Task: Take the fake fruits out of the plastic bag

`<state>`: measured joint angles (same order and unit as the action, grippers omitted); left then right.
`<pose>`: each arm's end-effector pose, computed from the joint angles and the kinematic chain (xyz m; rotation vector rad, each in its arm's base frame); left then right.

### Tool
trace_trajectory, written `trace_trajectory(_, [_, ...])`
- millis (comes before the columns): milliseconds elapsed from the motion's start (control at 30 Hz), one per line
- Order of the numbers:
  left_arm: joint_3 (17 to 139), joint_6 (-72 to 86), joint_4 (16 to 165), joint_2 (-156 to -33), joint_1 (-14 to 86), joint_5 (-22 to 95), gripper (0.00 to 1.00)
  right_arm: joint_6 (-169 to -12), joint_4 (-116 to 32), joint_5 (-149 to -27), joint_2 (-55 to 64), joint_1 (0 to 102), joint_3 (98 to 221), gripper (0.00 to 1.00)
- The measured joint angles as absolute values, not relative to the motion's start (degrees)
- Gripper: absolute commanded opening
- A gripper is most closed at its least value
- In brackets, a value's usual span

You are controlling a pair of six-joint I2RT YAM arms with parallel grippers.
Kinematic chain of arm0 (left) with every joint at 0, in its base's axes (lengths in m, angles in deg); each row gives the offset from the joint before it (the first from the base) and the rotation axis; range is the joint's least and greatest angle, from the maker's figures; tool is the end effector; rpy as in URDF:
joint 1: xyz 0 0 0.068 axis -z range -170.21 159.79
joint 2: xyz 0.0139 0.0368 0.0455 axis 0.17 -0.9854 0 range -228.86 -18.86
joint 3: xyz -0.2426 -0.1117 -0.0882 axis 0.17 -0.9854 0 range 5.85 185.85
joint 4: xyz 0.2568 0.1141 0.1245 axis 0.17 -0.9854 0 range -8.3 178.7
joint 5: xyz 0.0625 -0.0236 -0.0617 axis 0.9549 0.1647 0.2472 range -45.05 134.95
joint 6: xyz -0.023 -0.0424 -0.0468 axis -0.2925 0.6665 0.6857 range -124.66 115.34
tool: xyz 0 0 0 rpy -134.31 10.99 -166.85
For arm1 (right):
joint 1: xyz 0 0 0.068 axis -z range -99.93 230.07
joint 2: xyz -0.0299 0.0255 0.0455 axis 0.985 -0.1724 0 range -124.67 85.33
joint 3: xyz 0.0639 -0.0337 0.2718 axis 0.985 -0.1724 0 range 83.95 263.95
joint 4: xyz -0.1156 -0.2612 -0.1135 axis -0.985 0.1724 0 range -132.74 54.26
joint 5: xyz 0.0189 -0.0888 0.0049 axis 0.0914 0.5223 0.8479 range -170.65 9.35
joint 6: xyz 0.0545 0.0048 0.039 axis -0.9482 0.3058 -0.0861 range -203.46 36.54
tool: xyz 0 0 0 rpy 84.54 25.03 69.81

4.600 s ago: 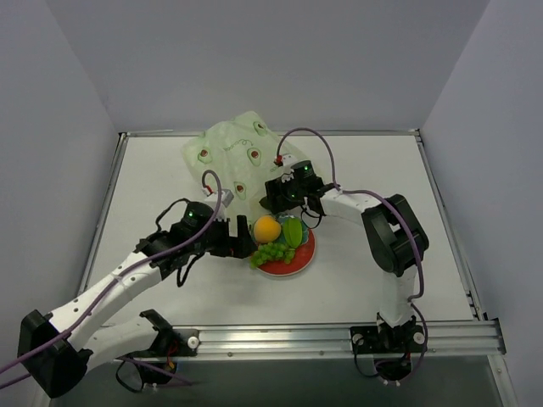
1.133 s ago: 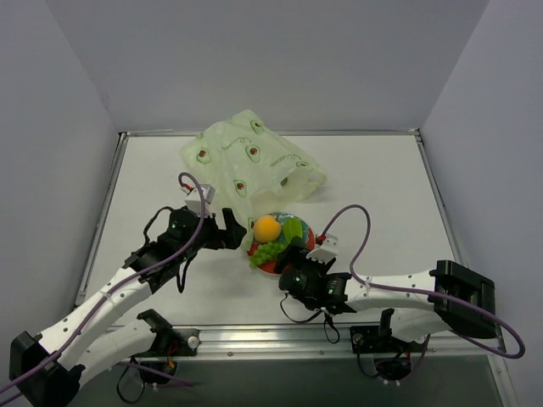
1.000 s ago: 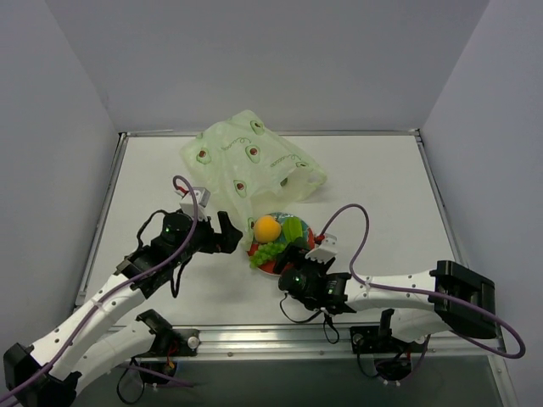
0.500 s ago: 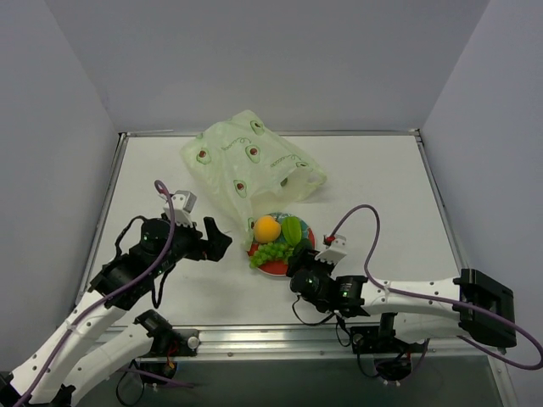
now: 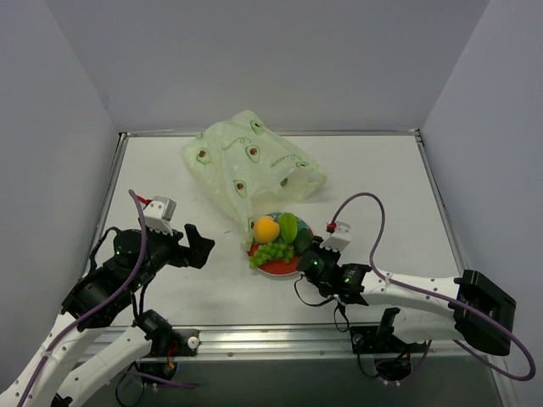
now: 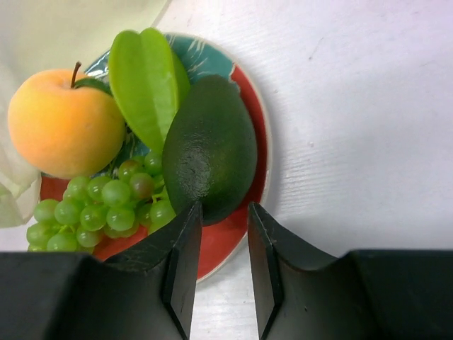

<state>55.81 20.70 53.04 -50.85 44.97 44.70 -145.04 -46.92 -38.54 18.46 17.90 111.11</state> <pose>0.1396 -0.0987 0.3668 0.1696 1.9380 -0.7203 0.1576 0.2215 0.1568 0.3902 2.0236 0.5510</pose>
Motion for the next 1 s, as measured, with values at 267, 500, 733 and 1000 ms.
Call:
trace_trajectory(267, [55.9, 18.9, 51.0, -51.1, 44.9, 46.8, 0.94, -141.0, -49.0, -42.6, 13.7, 17.7, 112.8, 0.33])
trace_trajectory(500, [55.9, 17.8, 49.9, -50.2, 44.9, 48.1, 0.94, -136.8, -47.3, -43.1, 22.5, 16.6, 113.4, 0.88])
trace_trajectory(733, [55.9, 16.7, 49.2, -47.2, 44.9, 49.4, 0.94, -128.8, -39.4, -41.0, 37.6, 16.2, 119.5, 1.0])
trace_trajectory(1000, [59.1, 15.0, 46.6, -48.4, 44.9, 52.6, 0.94, -116.8, -35.0, -36.0, 52.2, 15.9, 130.9, 1.0])
